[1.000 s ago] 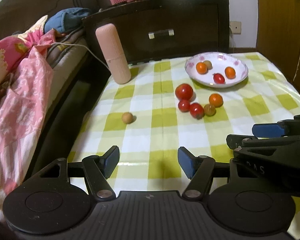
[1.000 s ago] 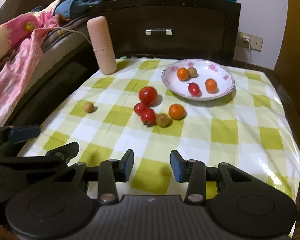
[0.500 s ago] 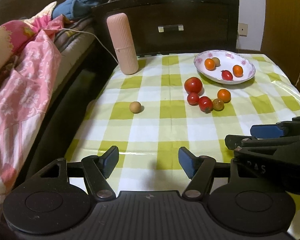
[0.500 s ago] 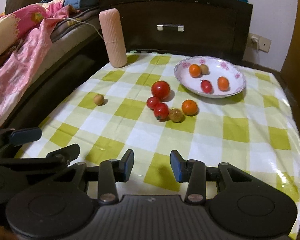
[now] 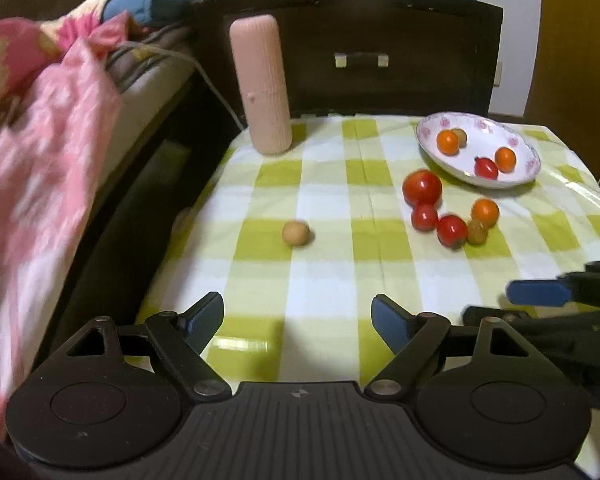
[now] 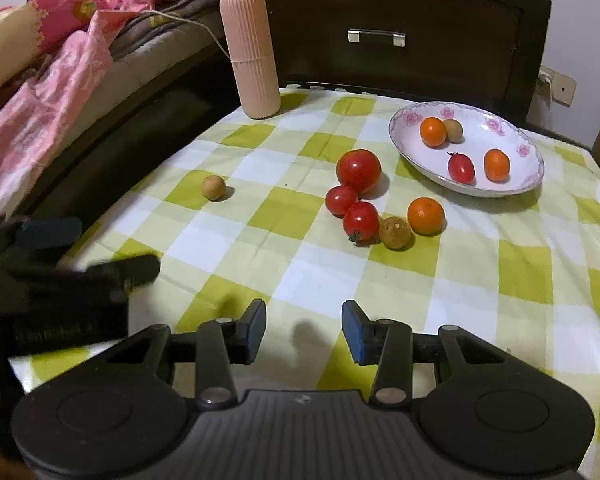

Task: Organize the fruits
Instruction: 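Lower the left tool onto the small brown ball and close it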

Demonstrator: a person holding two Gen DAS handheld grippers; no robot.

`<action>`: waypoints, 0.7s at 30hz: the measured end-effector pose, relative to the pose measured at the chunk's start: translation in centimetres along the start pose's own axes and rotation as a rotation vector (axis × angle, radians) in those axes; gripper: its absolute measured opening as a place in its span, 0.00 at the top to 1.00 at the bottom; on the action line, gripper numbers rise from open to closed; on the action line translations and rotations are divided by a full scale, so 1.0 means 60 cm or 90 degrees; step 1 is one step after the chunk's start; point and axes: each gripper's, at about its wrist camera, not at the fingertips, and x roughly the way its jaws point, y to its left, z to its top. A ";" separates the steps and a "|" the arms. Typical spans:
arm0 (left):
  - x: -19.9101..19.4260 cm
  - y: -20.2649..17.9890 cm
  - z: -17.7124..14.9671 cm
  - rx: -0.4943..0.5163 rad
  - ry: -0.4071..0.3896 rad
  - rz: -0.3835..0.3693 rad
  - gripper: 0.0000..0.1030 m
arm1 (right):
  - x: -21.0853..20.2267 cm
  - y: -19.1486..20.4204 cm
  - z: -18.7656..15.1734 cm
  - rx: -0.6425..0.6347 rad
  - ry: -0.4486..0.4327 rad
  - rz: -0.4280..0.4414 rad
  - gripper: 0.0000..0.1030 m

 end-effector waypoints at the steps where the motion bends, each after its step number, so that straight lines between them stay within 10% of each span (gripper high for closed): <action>1: 0.007 -0.002 0.007 0.008 -0.002 0.001 0.17 | 0.004 -0.006 0.002 0.007 0.000 -0.004 0.62; 21: 0.157 0.014 0.068 0.027 -0.008 -0.038 0.31 | 0.054 -0.042 0.027 0.063 0.019 0.009 0.62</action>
